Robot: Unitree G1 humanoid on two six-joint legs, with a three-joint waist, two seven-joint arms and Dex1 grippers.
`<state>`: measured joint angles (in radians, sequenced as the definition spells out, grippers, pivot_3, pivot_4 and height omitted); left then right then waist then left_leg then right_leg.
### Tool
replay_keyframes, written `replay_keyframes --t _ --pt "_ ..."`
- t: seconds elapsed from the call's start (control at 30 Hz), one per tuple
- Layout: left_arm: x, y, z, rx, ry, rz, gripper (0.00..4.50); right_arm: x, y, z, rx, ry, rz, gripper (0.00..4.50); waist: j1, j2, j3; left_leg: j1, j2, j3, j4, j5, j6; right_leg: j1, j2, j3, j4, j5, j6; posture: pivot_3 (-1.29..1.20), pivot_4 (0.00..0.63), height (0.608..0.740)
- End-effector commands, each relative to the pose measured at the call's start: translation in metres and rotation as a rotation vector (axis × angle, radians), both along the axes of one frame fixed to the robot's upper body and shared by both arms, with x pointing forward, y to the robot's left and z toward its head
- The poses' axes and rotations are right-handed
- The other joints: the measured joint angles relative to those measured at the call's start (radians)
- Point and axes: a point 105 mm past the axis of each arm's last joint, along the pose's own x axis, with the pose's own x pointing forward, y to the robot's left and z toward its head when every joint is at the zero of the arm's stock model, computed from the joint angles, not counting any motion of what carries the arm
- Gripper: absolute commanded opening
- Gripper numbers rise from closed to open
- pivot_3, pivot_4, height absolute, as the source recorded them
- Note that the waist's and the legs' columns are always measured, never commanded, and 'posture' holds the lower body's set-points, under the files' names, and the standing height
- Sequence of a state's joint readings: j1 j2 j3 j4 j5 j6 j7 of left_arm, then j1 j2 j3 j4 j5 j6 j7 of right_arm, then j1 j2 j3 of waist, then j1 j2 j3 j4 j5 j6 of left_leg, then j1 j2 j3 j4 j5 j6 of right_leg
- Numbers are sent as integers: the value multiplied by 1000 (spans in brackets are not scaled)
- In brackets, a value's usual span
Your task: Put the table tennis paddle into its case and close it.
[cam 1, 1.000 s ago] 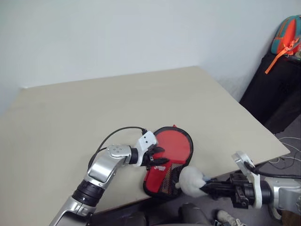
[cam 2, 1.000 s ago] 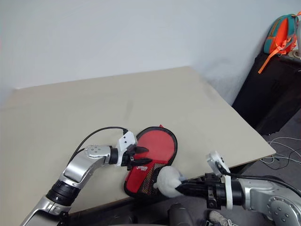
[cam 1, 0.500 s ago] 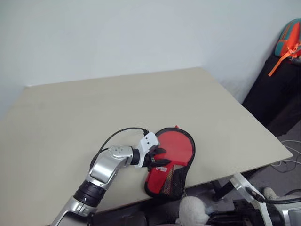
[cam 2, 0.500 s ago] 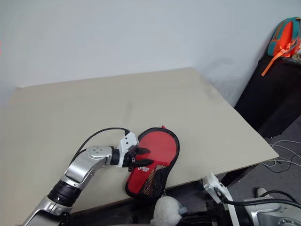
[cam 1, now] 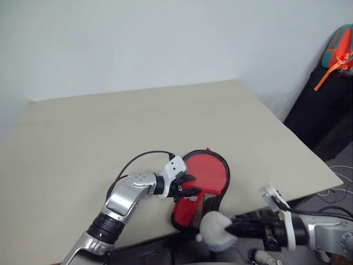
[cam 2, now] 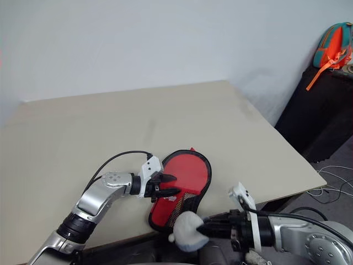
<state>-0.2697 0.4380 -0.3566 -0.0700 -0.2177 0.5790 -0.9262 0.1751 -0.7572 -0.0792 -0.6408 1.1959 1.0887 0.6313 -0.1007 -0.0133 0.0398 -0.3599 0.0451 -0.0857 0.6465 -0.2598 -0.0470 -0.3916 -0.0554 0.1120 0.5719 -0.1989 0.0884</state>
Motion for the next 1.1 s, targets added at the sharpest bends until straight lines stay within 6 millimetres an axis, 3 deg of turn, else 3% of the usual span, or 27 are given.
replay_keyframes --t 0.03,0.5,0.6,0.8,0.9,1.1 --pt "-20 11 -44 110 185 17 2563 15 10 7 41 -47 -42 44 0 1 0 0 0 -1 0 0 0 0 0 0 0 0 0 0 0 740" --pt "-16 13 -41 114 168 34 2563 58 13 -6 22 -82 -240 44 0 7 -3 0 -1 -2 -1 0 0 0 0 -1 1 0 0 0 0 740" --pt "-16 13 -41 112 167 38 2563 62 11 -10 16 -49 -261 770 0 7 -4 0 -1 -2 -2 0 0 0 0 -1 1 0 0 0 0 740" --pt "-11 14 -37 74 146 80 2563 66 12 -7 23 -58 -272 2949 0 8 -4 0 -1 -2 -2 0 0 0 0 -1 2 0 0 0 0 740" --pt "2 18 -29 7 158 158 2563 67 11 -5 24 -89 -275 4040 0 8 -4 0 -1 -2 -2 0 0 0 0 -1 2 0 0 0 0 740" --pt "39 39 -9 -98 150 325 2563 80 4 9 119 -137 -366 4040 0 8 -3 -1 -1 -3 -2 0 0 -3 0 -3 2 0 0 0 0 740"
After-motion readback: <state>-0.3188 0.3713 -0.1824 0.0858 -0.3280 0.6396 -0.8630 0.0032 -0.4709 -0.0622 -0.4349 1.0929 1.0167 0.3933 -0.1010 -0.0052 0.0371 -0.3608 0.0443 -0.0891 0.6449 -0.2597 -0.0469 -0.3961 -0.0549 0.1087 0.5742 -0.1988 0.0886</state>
